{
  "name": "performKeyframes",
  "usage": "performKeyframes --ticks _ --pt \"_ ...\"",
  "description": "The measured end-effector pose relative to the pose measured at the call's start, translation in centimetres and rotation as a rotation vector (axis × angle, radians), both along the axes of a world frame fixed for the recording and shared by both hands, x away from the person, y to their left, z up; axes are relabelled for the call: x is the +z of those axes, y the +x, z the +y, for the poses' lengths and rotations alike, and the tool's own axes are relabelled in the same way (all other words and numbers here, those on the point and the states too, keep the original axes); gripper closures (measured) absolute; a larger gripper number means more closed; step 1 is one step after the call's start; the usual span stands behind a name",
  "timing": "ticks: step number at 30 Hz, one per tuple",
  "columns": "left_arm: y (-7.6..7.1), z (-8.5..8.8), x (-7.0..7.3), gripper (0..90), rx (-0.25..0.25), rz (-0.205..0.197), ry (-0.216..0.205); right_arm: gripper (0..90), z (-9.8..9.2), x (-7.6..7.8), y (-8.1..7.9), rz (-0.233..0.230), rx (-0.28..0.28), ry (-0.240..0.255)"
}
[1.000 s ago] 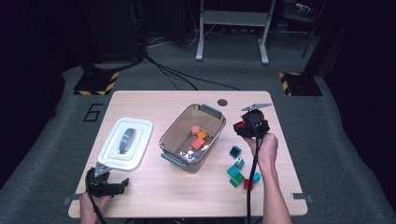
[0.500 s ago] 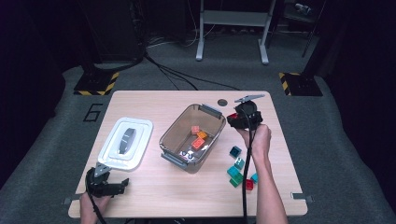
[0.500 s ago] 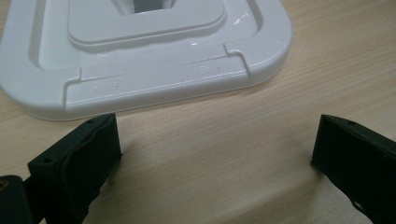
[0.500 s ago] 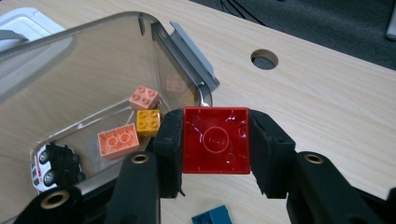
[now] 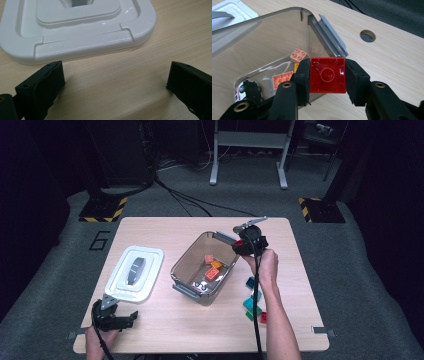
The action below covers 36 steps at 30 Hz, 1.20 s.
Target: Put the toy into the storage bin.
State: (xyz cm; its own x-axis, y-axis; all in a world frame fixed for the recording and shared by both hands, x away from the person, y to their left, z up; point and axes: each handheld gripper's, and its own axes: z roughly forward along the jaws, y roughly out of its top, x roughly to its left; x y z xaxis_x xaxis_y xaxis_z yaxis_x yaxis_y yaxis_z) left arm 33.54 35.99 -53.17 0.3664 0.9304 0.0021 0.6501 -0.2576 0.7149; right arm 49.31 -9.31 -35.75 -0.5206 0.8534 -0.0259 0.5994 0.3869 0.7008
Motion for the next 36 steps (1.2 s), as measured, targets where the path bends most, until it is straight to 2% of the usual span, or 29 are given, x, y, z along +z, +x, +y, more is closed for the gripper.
performKeyframes --ticks 3,10,16,20,23,24,25,27,32,36 --pt "0.0 0.0 0.0 1.0 0.000 0.000 0.000 58.9 0.7 -0.2 0.3 0.009 0.012 -0.011" --pt "0.0 0.0 0.0 1.1 0.000 -0.001 0.000 58.8 2.2 -1.1 1.0 0.052 0.043 -0.074" --pt "0.0 0.0 0.0 1.1 0.000 -0.001 0.000 58.6 2.5 -1.6 1.2 0.093 0.045 -0.092" --pt "0.0 0.0 0.0 1.1 0.000 -0.001 0.000 58.4 2.6 -1.6 1.2 0.093 0.048 -0.099" --pt "0.0 0.0 0.0 1.1 0.000 -0.001 0.001 58.5 2.9 -1.7 1.2 0.093 0.054 -0.120" --pt "0.0 0.0 0.0 1.1 0.000 -0.001 0.000 58.5 3.0 -1.7 1.2 0.106 0.057 -0.131" --pt "0.0 0.0 0.0 1.1 0.000 -0.001 0.000 58.5 3.0 -1.8 1.3 0.097 0.054 -0.127" --pt "0.0 0.0 0.0 1.1 -0.001 -0.001 0.000 58.5 3.1 -1.8 1.3 0.110 0.051 -0.125" --pt "0.0 0.0 0.0 1.1 0.000 -0.001 0.000 58.1 3.1 -1.9 1.2 0.103 0.053 -0.144" --pt "0.0 0.0 0.0 1.1 0.000 -0.001 0.000 47.9 2.9 -1.6 0.8 0.087 0.030 -0.130"
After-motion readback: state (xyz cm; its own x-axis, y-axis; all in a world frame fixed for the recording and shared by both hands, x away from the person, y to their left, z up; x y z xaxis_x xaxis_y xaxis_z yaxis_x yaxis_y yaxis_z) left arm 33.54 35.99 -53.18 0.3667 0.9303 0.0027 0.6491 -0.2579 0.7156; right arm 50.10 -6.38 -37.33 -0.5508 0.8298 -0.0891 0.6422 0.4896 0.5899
